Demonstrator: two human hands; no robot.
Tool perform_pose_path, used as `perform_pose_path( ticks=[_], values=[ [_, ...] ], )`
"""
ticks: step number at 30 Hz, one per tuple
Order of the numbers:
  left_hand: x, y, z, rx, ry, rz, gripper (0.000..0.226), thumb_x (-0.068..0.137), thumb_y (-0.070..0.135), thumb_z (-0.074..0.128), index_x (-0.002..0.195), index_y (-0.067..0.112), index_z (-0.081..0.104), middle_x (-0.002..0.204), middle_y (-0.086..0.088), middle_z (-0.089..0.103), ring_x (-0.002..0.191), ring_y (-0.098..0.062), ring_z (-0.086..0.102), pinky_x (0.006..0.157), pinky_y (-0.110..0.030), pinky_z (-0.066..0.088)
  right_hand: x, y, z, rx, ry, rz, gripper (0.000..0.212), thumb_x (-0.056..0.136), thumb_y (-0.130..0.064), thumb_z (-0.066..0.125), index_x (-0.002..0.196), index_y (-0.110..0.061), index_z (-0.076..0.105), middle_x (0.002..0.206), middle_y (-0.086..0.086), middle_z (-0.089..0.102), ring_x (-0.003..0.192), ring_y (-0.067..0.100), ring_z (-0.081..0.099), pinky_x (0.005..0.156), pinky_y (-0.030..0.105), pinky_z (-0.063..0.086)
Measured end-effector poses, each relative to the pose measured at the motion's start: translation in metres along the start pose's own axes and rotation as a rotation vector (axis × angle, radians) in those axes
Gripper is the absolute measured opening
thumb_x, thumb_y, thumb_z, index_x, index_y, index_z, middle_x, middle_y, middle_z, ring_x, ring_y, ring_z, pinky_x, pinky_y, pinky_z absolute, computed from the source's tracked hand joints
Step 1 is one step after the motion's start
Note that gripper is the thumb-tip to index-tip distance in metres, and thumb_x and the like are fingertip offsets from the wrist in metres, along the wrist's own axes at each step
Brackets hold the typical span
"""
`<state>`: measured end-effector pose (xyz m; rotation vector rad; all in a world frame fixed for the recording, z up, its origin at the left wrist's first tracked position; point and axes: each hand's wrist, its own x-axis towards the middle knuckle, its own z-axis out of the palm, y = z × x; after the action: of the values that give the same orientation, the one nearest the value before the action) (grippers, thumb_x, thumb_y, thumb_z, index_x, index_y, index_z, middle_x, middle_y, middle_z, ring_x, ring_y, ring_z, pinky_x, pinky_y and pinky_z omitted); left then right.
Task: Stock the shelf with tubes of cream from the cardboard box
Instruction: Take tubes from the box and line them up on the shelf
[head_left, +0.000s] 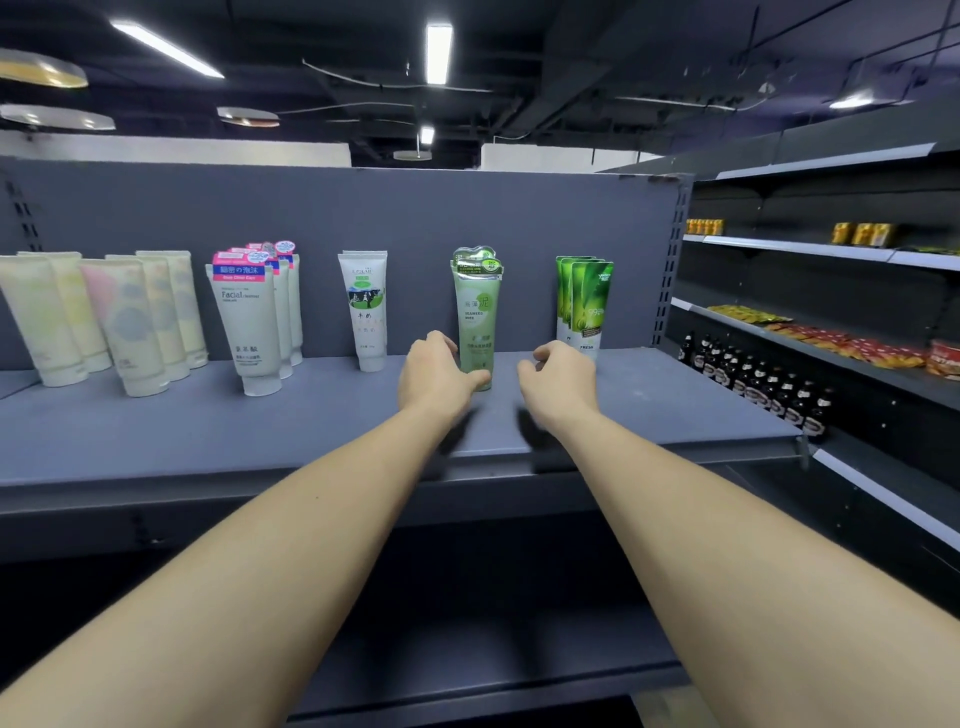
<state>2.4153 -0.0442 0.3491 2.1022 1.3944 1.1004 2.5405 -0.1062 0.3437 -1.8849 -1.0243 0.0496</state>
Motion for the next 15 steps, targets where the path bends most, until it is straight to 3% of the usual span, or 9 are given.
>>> perform_pose_path(
  ticks=[8, 15],
  values=[
    [-0.065, -0.011, -0.043, 0.110, 0.046, 0.005, 0.014, 0.087, 0.026, 0.059, 0.097, 0.018, 0.064, 0.102, 0.003, 0.064, 0.090, -0.018, 0.058, 0.069, -0.028, 0.041, -0.067, -0.015, -0.014, 0.078, 0.033, -0.085, 0.024, 0.095, -0.024, 0.051, 0.112, -0.015, 0.065, 0.105, 0.001, 0.067, 0.094, 0.019, 0.061, 0.078, 0.031, 0.051],
    [-0.129, -0.024, -0.083, 0.148, 0.002, -0.008, 0.013, 0.085, 0.034, 0.058, 0.085, 0.021, 0.058, 0.085, 0.007, 0.062, 0.079, -0.017, 0.058, 0.061, -0.028, 0.037, -0.139, -0.022, -0.026, 0.031, -0.076, -0.071, 0.024, 0.092, -0.035, 0.057, 0.111, -0.021, 0.059, 0.091, -0.009, 0.062, 0.087, 0.016, 0.061, 0.077, 0.034, 0.054]
  ],
)
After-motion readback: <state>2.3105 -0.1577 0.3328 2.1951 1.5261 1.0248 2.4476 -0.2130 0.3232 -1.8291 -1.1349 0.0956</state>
